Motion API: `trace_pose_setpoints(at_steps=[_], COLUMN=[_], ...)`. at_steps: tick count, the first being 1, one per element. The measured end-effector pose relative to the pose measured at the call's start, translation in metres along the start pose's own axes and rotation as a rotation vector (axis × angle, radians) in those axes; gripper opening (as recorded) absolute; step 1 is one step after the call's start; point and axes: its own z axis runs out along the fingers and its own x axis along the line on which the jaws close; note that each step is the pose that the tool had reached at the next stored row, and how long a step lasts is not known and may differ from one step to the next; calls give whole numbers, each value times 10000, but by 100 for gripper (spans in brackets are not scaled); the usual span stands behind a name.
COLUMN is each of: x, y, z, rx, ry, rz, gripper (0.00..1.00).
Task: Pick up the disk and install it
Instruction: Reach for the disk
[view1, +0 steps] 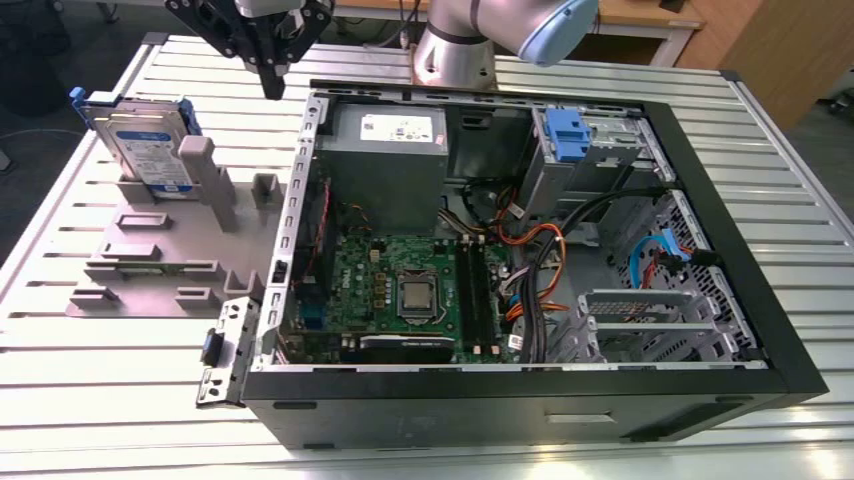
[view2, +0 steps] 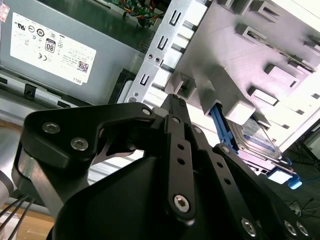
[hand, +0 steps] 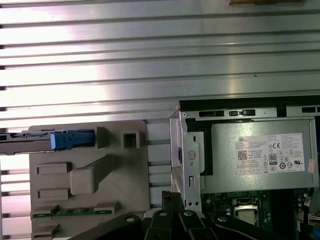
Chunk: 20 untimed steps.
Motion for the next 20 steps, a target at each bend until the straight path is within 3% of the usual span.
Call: trace_pose_setpoints(at_steps=[12, 20], x=[28, 143], y=[23, 57], z=[6, 15], rx=[-1, 2], ry=[15, 50], rz=[1, 3], gripper=[11, 11])
